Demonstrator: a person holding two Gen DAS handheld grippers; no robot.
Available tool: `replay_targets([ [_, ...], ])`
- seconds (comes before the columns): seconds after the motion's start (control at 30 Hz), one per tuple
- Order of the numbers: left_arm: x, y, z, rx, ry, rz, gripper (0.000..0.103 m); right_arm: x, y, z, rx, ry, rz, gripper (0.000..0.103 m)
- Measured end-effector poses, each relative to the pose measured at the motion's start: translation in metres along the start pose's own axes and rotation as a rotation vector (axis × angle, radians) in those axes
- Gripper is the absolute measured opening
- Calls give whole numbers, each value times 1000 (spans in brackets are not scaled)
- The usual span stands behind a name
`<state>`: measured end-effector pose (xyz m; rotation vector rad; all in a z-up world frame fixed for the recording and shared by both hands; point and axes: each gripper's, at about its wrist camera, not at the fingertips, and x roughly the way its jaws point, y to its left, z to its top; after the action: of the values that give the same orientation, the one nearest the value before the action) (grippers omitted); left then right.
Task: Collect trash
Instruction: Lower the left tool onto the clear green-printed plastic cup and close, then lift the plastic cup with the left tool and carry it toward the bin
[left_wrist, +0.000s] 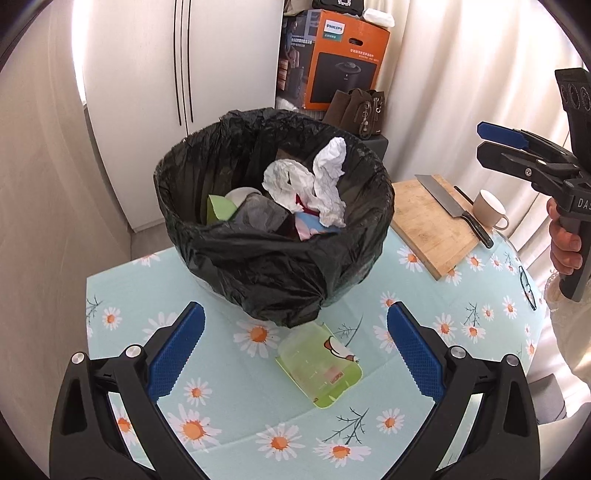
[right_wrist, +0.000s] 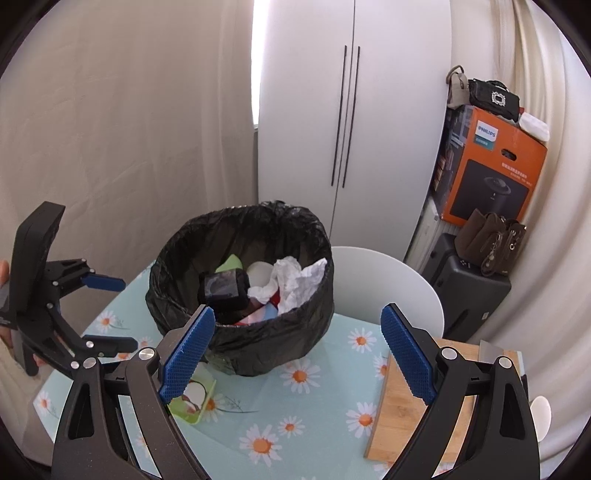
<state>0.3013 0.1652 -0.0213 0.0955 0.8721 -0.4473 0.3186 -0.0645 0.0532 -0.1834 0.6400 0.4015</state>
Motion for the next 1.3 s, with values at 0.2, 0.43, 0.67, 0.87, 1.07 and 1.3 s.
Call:
replay_targets([
  [0.2, 21, -14, -26, -13, 59, -6, 97, -3, -11, -25, 12, 34, 0, 87],
  [0.43, 46, -29, -55, 17, 117, 7, 97, -6, -19, -52, 17, 70, 4, 87],
  [0.67, 71, -27, -69, 41, 174, 71, 80, -7, -24, -72, 15, 98, 1, 87],
  [0.87, 89, -24, -71, 24, 217, 123, 3, -10, -31, -86, 30, 116, -5, 87],
  [1.07, 72, -27, -71, 1, 194, 124, 2, -18, -34, -86, 35, 104, -4, 87],
  [1.3, 37, -24, -68, -25, 150, 177, 2, -20, -24, -83, 28, 90, 36, 87],
])
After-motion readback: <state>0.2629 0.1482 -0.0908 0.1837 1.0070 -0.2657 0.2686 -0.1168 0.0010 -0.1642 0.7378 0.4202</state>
